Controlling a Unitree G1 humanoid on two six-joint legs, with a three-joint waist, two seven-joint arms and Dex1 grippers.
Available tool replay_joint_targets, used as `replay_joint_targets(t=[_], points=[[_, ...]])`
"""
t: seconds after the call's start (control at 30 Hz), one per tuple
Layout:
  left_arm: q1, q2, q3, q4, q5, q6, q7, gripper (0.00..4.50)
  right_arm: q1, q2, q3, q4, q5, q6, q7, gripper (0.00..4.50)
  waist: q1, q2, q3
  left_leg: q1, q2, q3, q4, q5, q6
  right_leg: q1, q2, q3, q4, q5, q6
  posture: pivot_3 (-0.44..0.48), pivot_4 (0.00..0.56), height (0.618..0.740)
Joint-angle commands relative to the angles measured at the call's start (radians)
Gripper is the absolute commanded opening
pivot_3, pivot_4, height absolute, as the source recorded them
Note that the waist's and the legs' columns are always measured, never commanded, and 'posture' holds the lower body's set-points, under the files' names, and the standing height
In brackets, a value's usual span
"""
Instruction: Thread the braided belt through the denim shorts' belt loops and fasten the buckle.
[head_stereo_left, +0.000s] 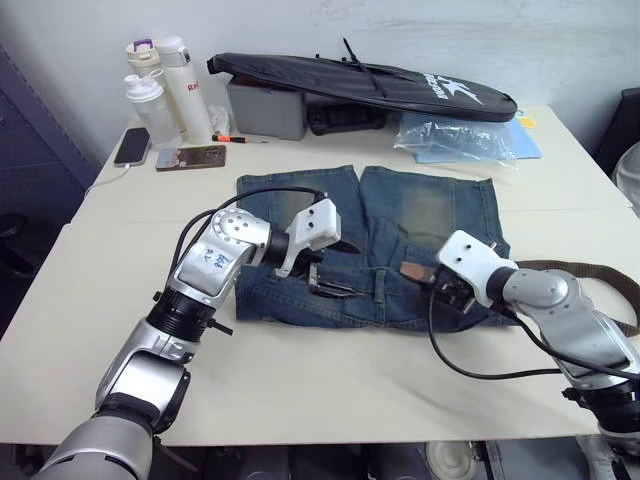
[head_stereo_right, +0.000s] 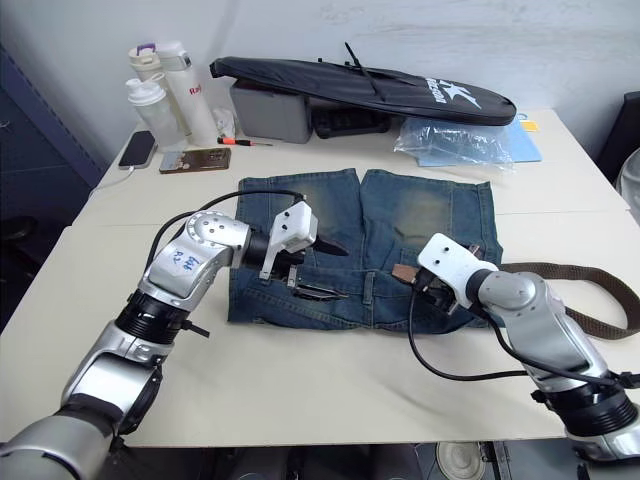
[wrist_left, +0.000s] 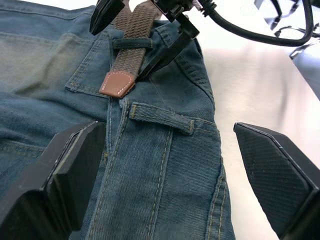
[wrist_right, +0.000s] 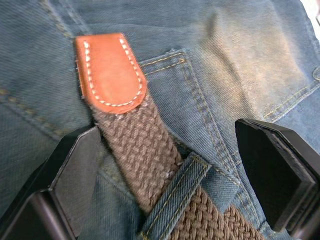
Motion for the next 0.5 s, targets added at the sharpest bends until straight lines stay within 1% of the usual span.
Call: replay_joint_targets(t=[0.03,0.13,0.23,0.27,0.4,0.5], points=[[0.026,0.023,0.04,-0.079,-0.013,0.033,0.025,4.5,0.022,-0.009,0.015,0.025,-0.047,-0.041,0.009,3.26,0.002,0.0,0.0,0.0,0.0,0.0,0.0,0.0,0.0,0.0,0.0,0.0,0.0,0.0,0.0,0.0,0.15,0.642],[0.043,0.032,0.046,-0.106,-0.016,0.053,0.034,4.5,0.025,-0.002,0.013,0.013,-0.066,-0.094,0.008,1.81,0.002,0.0,0.0,0.0,0.0,0.0,0.0,0.0,0.0,0.0,0.0,0.0,0.001,0.001,0.001,0.0,0.15,0.642],[0.052,0.034,0.05,-0.12,-0.02,0.067,0.046,4.5,0.037,0.004,0.0,0.001,-0.074,-0.148,0.008,0.22,0.001,0.0,0.0,0.0,0.0,0.0,0.0,0.001,-0.002,0.0,0.0,0.0,0.001,0.001,0.001,0.0,0.15,0.642],[0.054,0.035,0.05,-0.125,-0.021,0.071,0.048,4.5,0.045,0.005,-0.004,-0.001,-0.076,-0.158,0.009,0.07,0.002,0.0,0.0,0.0,0.0,0.0,0.0,0.002,-0.004,0.0,0.0,0.0,0.001,0.001,0.001,0.0,0.15,0.642],[0.066,0.039,0.052,-0.14,-0.025,0.08,0.054,4.5,0.082,0.025,-0.048,-0.014,-0.065,-0.197,-0.002,0.07,0.001,0.0,0.0,0.0,0.0,0.0,-0.001,0.002,-0.004,0.0,0.0,0.0,0.001,0.001,0.001,0.0,0.15,0.642],[0.074,0.043,0.053,-0.147,-0.026,0.082,0.057,4.5,0.124,0.051,-0.127,-0.051,-0.021,-0.248,0.002,0.07,0.003,0.0,0.0,0.0,0.0,0.0,0.0,0.002,-0.004,0.0,0.0,0.0,0.001,0.001,0.001,0.0,0.15,0.642]])
